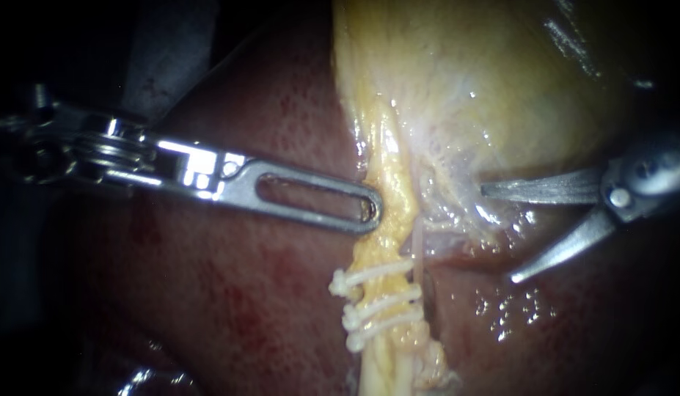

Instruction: Go to the cutting position left tube

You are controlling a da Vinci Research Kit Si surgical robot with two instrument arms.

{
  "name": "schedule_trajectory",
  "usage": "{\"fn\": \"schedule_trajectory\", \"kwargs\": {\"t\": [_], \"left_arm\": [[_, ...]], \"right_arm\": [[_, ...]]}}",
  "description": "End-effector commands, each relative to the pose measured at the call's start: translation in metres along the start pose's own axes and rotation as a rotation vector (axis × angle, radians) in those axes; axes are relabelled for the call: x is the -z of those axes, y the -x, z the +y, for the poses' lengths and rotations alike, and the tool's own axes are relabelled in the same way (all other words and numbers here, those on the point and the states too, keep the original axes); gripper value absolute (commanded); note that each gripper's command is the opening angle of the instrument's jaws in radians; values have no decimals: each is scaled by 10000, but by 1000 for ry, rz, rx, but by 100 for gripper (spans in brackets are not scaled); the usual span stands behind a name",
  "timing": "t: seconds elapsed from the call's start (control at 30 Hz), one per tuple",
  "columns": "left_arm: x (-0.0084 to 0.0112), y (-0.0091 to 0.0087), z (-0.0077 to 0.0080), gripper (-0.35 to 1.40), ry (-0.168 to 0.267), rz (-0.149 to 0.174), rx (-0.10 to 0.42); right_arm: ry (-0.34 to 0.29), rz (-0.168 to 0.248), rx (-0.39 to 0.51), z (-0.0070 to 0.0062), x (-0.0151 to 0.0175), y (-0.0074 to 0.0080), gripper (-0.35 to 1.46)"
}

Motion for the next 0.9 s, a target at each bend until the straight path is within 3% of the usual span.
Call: {"fn": "schedule_trajectory", "kwargs": {"t": [0.03,0.6,0.9], "left_arm": [[0,0,0,-35,0,0,0],[38,-7,-18,-35,-11,12,6],[60,-10,-31,-35,-21,6,12]], "right_arm": [[0,0,0,0,0,0,140],[-17,5,0,-3,-2,-2,139],[-44,0,-90,-9,-11,-1,139]]}}
